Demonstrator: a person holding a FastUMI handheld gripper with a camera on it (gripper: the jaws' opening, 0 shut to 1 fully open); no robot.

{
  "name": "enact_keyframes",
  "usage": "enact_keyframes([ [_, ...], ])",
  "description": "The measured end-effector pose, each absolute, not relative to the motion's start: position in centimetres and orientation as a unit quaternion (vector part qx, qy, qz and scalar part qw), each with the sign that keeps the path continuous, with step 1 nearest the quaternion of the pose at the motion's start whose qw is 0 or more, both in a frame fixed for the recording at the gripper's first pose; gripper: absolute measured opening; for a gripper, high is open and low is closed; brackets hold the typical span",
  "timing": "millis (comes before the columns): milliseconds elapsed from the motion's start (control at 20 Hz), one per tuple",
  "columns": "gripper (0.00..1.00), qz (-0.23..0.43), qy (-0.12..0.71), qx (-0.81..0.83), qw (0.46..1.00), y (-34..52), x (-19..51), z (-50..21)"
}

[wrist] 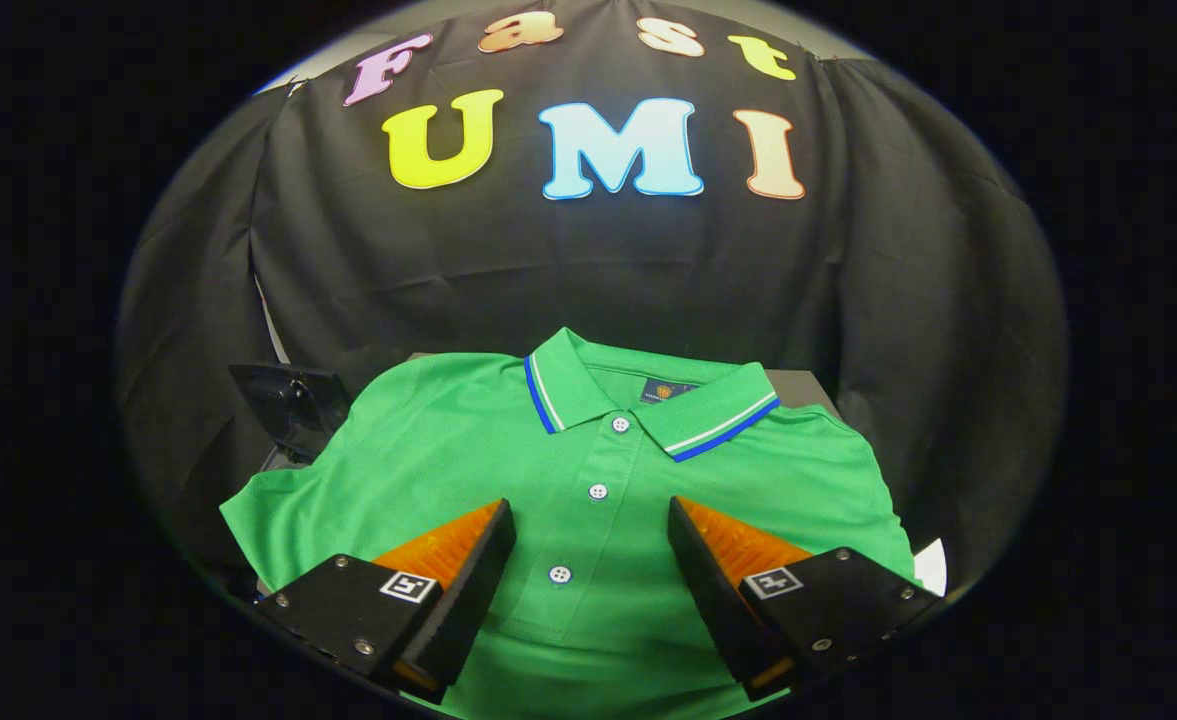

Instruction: Put the clothes into the washing machine and then close the washing machine lid.

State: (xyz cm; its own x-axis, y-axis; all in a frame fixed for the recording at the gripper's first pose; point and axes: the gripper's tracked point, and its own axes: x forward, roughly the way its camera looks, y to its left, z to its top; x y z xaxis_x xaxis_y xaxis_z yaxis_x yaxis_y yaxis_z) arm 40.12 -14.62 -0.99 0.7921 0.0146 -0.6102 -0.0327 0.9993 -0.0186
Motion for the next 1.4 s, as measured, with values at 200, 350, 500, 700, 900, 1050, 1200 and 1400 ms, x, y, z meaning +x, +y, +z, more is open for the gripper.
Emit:
enact_keyframes([
  [200, 0.81, 0.015, 0.318, -0.013, 0.948, -13.9, 40.1, -0.9],
  [350, 0.58, 0.028, 0.314, -0.008, 0.949, -13.4, 40.1, -0.9],
  [500, 0.15, 0.042, 0.306, 0.017, 0.951, -13.2, 40.4, -0.9],
  [700, 0.0, 0.039, 0.298, 0.066, 0.951, -13.3, 40.4, -0.6],
  [900, 0.0, 0.033, 0.283, 0.118, 0.951, -13.1, 40.1, 1.2],
  [1050, 0.0, 0.04, 0.256, 0.114, 0.959, -12.0, 40.2, 4.0],
  [1200, 0.0, 0.046, 0.234, 0.119, 0.964, -10.7, 40.0, 6.3],
  [1400, 0.0, 0.06, 0.209, 0.115, 0.969, -7.8, 39.9, 8.9],
])
